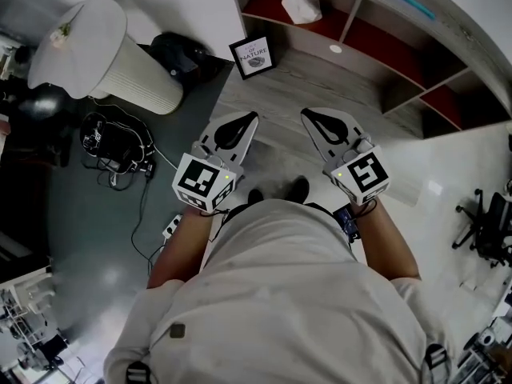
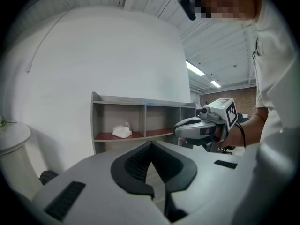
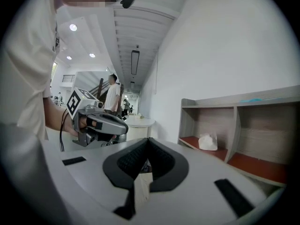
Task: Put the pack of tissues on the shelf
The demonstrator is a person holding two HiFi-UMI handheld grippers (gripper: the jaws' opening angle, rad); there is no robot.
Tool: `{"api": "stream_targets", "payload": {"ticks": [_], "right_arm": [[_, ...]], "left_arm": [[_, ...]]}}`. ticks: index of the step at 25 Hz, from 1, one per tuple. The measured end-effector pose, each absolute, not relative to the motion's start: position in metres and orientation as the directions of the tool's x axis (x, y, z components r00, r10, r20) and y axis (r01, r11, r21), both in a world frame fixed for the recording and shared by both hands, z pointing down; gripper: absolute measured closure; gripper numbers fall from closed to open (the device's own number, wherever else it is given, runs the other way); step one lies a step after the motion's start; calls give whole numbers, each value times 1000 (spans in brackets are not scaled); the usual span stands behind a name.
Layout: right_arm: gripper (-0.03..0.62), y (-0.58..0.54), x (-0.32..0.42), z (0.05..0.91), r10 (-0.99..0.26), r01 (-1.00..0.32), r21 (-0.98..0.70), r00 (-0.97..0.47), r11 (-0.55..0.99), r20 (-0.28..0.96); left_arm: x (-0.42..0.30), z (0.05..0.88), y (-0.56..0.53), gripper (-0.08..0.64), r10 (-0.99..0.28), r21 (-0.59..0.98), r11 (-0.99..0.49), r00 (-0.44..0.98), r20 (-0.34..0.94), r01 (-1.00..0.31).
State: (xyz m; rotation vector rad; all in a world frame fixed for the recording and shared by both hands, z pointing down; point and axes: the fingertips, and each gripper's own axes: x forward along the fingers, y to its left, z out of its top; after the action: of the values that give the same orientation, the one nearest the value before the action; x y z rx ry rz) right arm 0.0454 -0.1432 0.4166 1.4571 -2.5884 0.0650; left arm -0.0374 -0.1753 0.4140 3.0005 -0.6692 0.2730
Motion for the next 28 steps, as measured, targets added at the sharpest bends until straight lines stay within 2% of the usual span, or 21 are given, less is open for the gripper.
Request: {"api": "stream_targets", "payload": {"ticks": [4, 15, 28], "right_arm": [[572, -124, 20, 413, -869, -880, 27, -462, 474, 177], [572, -69, -32, 415, -911, -908, 113, -386, 403, 147], [572, 9, -14, 423, -902, -902, 110, -397, 418, 169]], "left_arm": [[-69, 408, -164, 546, -402, 4, -913, 902, 157, -408], [-134, 403, -128, 546, -321, 34, -945, 943, 86, -325], [-120, 403, -60, 546, -308, 34, -950, 948, 79, -312]]}}
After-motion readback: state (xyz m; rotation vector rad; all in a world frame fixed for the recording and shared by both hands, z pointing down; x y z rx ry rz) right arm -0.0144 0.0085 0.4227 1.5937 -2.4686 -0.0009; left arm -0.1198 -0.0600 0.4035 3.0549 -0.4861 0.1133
